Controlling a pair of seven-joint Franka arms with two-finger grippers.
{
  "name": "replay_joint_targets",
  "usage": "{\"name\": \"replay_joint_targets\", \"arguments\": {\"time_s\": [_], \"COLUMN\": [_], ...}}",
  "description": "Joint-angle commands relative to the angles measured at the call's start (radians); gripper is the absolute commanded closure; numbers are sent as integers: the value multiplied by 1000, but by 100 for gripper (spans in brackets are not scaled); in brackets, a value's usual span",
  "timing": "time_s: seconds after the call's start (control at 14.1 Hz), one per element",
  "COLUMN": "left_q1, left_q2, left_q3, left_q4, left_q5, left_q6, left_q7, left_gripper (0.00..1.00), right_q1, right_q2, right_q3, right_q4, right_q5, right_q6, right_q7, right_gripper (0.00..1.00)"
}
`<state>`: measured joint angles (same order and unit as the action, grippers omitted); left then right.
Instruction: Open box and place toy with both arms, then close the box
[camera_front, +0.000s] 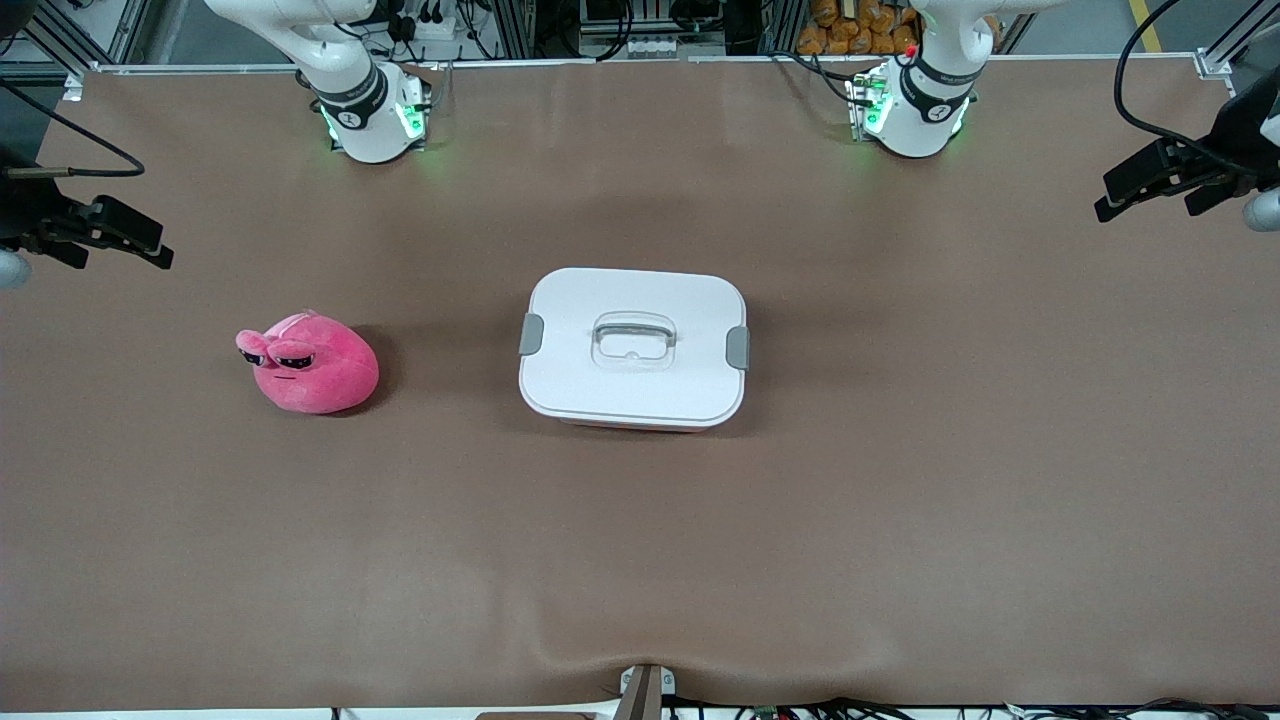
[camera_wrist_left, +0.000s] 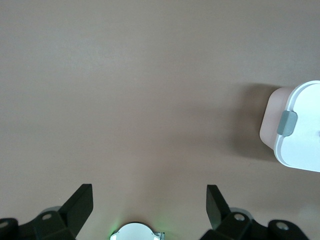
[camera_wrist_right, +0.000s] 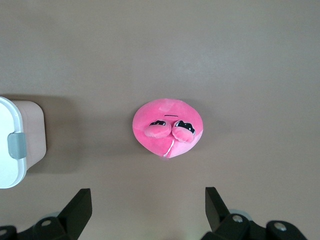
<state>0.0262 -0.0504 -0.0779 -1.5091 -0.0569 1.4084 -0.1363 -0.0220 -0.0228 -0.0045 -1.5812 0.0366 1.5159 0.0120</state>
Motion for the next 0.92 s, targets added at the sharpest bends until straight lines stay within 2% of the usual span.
{"name": "replay_joint_targets", "arguments": {"time_s": [0.0,0.85], "left_q1": [3,4], "left_q2": [1,30], "left_q3": [0,4], "left_q4": [12,12], "left_q5": [17,14], "left_q6": [-14,-14], "left_q7": [24,14], "left_gripper": [0,0], "right_q1": [-6,-9], "right_q2": [-20,-19], "right_q3": [3,0], "right_q4": [-11,-11], "right_q5": [-15,-15], "right_q6": [0,1], "right_q7": [0,0], "right_gripper": [0,0]}}
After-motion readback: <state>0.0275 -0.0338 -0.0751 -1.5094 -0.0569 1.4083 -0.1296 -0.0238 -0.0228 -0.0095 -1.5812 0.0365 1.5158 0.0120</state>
